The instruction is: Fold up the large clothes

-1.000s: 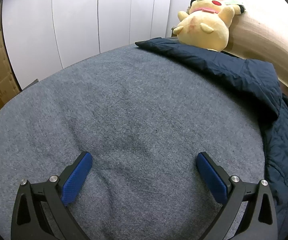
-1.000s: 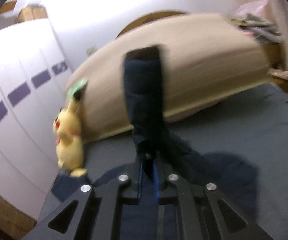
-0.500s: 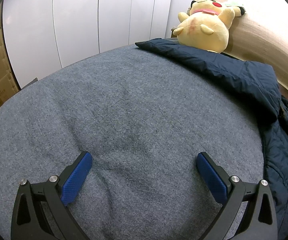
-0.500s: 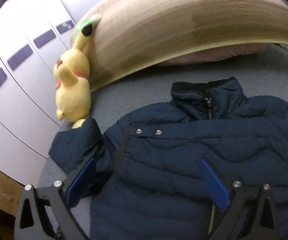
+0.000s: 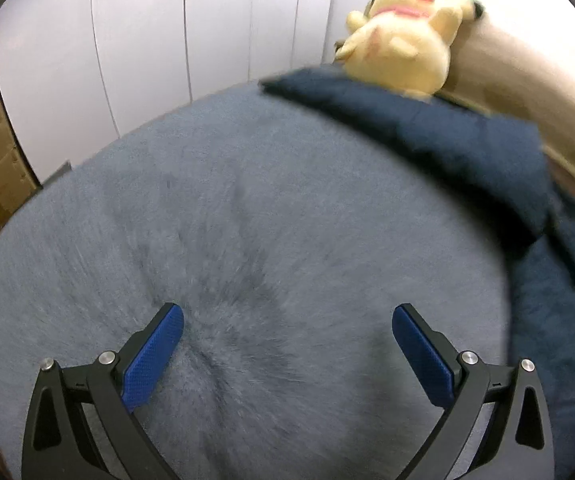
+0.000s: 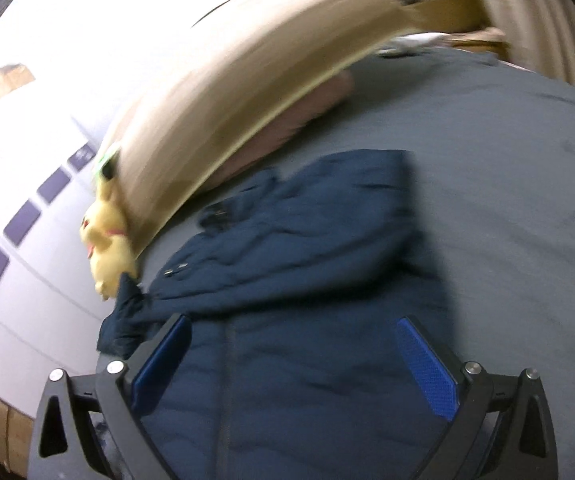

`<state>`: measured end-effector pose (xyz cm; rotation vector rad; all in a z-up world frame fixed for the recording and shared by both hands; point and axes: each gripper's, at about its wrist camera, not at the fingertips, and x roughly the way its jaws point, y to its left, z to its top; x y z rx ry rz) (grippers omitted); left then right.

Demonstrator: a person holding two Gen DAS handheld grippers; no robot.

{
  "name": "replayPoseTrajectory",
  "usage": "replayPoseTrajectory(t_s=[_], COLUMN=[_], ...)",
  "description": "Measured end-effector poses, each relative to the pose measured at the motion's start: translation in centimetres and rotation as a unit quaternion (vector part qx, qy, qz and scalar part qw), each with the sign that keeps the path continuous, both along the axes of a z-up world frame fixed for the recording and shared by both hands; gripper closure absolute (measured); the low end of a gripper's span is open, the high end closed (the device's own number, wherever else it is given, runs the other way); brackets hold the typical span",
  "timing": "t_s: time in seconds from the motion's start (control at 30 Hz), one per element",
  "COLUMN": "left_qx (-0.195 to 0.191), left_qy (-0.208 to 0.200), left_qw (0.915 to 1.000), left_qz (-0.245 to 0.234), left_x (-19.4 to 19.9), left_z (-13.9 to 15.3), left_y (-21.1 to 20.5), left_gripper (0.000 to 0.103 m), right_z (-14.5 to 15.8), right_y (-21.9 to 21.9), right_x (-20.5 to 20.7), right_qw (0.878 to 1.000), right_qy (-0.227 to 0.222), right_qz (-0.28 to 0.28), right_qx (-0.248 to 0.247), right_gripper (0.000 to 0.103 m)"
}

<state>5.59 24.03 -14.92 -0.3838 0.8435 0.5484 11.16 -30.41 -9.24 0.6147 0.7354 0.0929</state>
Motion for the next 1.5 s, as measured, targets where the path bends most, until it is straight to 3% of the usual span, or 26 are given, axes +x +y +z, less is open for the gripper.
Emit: replayPoseTrajectory(t_s=[0.1,0.17,0.23,0.37,0.43,0.5,0.63,0.7,0.73,0.77,0.8,0.87,1.03,1.13,1.2,1.33,1.5], left_qx=[0.015,0.015,-0.002,-0.040,-0.058,-0.085,-0.116,-0.128,-0.133,-0.131,-0.123,-0.119,-0.060,-0.067,-0.074,-0.033,-0.022], left_qy=[-0.041,-0.057,-0.067,-0.057,-0.037,-0.015,0.012,0.035,0.042,0.057,0.076,0.074,-0.007,0.010,0.029,0.009,-0.014], left_qw=[0.9983,0.9937,0.9840,0.9618,0.9565,0.9546,0.9587,0.9617,0.9633,0.9640,0.9649,0.9677,0.9766,0.9807,0.9781,0.9777,0.9779], left_qz=[-0.039,-0.095,-0.165,-0.265,-0.283,-0.285,-0.259,-0.240,-0.229,-0.224,-0.219,-0.210,-0.206,-0.183,-0.192,-0.207,-0.207], left_x=[0.9,2.7,5.4,11.8,15.1,18.0,22.2,23.4,23.9,24.4,24.7,24.7,19.7,18.6,19.0,18.1,17.5], left_z=[4.3,6.6,8.3,8.4,7.4,6.1,4.0,2.8,2.2,1.6,1.1,0.8,4.0,1.7,-0.6,-1.3,-2.4], left_y=[-2.5,-5.3,-8.8,-14.8,-16.4,-17.3,-17.9,-17.7,-17.7,-17.8,-18.0,-17.9,-18.3,-17.4,-17.4,-18.6,-19.7], left_gripper=[0.000,0.000,0.000,0.000,0.000,0.000,0.000,0.006,0.020,0.056,0.079,0.091,0.093,0.092,0.090,0.087,0.085], right_z=[-1.6,-2.5,-3.2,-3.7,-4.3,-5.0,-6.1,-6.4,-6.5,-6.6,-6.6,-6.6,-6.2,-5.5,-4.5,-3.2,-5.6], right_y=[-3.7,-5.2,-6.0,-6.5,-6.8,-6.6,-6.9,-7.1,-7.1,-7.1,-7.1,-7.1,-7.7,-8.0,-7.9,-8.3,-9.7], right_x=[-2.3,-2.8,-2.6,-2.2,-2.5,-2.8,-3.5,-3.6,-3.5,-3.5,-3.4,-3.3,-3.4,-2.5,-1.3,3.4,13.4], right_qw=[0.999,0.998,0.998,0.997,0.997,0.996,0.995,0.994,0.994,0.994,0.994,0.995,0.995,0.994,0.995,0.996,0.995], right_qy=[0.000,0.003,0.005,-0.008,-0.010,-0.007,-0.009,-0.010,-0.010,-0.011,-0.011,-0.010,-0.011,-0.009,-0.013,-0.007,0.067], right_qz=[-0.036,-0.047,-0.047,-0.044,-0.048,-0.049,-0.054,-0.056,-0.056,-0.055,-0.055,-0.053,-0.060,-0.061,-0.053,-0.039,-0.008], right_qx=[0.018,0.033,0.045,0.056,0.062,0.069,0.084,0.089,0.092,0.091,0.090,0.087,0.079,0.085,0.087,0.079,0.078], right_gripper=[0.000,0.000,0.000,0.000,0.000,0.000,0.000,0.000,0.000,0.000,0.000,0.000,0.000,0.000,0.000,0.000,0.000])
